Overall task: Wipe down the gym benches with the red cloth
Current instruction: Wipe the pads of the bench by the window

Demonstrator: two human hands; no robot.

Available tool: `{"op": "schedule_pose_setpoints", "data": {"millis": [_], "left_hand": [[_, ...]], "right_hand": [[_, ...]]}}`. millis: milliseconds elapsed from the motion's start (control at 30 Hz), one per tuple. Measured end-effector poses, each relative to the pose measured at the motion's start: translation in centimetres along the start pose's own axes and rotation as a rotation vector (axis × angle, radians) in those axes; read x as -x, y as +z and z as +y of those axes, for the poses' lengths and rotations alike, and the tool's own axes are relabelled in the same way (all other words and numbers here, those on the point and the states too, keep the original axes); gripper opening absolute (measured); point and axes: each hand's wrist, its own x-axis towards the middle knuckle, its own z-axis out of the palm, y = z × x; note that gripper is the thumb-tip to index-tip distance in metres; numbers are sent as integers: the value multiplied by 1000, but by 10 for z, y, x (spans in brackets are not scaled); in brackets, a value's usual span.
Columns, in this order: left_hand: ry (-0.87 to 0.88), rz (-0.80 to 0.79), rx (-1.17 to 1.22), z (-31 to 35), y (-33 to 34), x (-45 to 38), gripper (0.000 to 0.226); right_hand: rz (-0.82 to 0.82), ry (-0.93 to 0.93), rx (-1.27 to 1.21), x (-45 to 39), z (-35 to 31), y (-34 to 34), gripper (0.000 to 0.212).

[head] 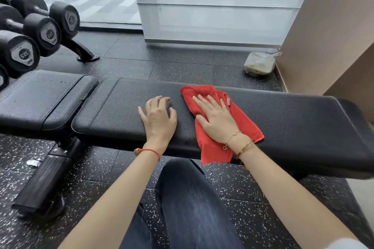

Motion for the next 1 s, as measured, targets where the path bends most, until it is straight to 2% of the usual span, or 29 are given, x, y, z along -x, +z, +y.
{"op": "schedule_pose_setpoints", "data": {"millis": [100,200,300,367,533,700,867,1000], "left_hand": [[45,-21,10,18,12,6,37],[60,-27,-52,21,18,10,38],[49,-15,-76,23,18,9,36],[47,-12,-82,23,18,10,36],[54,-3,-88,21,18,10,37],[66,-5,-72,20,17,10,38],[67,-16,-52,20,15,11,39],[108,0,8,22,11,13,32]], "right_hand": [[39,42,0,20,34,-8,57],[45,229,9,9,67,-17,57],[47,348,35,-21,67,-18,58],[27,322,31,-35,51,-14,59],[17,92,15,-17,11,-1,60],[30,-10,-5,33,25,-5,59],[44,200,16,35,74,-23,56],[65,382,23,5,75,-25,57]]}}
